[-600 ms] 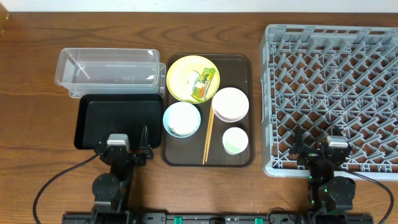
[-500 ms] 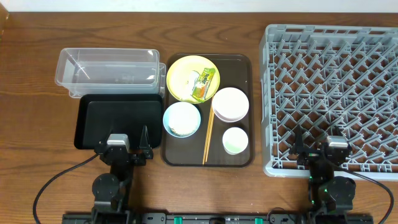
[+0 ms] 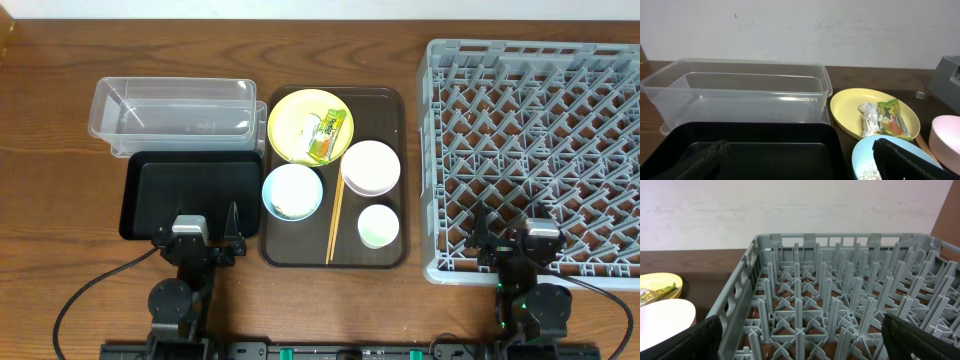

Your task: Sort waste into correct bins and load items into the dishwasher rack

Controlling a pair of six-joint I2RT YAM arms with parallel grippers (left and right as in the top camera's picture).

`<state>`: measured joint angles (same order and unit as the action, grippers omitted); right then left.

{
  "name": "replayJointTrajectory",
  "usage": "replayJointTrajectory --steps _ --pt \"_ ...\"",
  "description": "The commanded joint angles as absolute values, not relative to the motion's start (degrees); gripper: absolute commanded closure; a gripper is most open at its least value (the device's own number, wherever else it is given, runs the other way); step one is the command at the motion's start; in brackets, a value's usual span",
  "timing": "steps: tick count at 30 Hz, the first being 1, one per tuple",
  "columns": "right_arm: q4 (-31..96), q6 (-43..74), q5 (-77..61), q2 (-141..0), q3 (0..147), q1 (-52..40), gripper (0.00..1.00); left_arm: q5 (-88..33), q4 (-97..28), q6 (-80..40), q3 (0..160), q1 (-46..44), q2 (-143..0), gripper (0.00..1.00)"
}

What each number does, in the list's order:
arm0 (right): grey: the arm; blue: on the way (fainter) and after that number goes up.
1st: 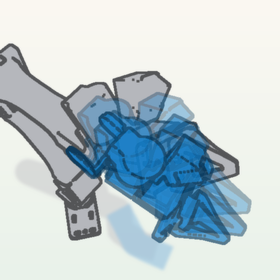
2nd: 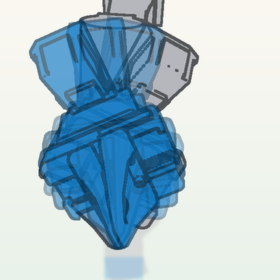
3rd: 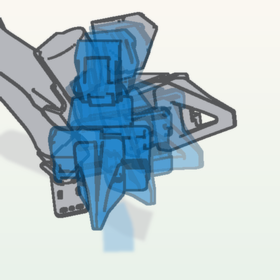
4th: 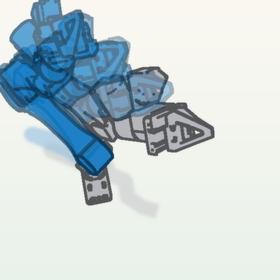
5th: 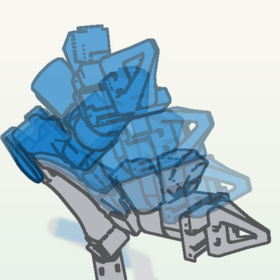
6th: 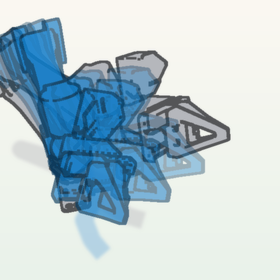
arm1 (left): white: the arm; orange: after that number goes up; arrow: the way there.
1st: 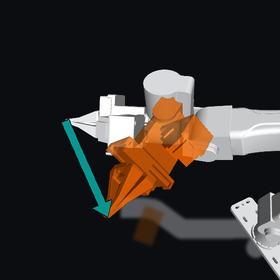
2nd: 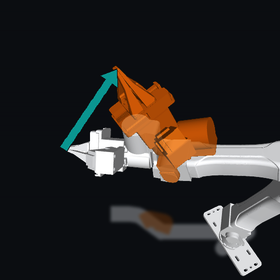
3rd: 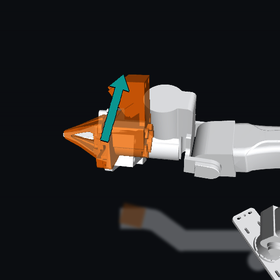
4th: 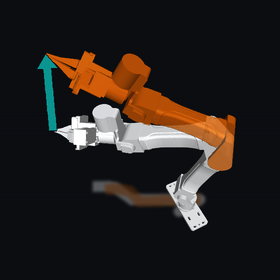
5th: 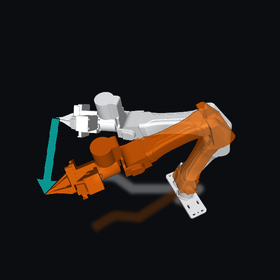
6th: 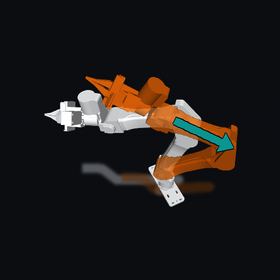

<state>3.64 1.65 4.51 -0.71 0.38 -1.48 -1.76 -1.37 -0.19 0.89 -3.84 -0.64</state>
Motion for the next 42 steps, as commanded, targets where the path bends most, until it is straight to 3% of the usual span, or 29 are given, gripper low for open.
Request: replayJointTrajectory --steps 1,36,42 --pt "3.86 0.78 4.45 -0.45 0.32 -1.96 0.01 -0.86 -4.05 -0.71 0.23 -3.55 -0.34 0.07" --pt "3.84 3.11 2.92 -0.45 0.32 -1.89 0.01 -0.89 -4.05 -0.86 0.23 -3.55 -0.49 0.07" --pt "5.54 4.12 3.18 -0.97 1.43 -1.89 0.01 -0.89 -8.4 -6.42 3.27 -3.55 -4.69 0.07"
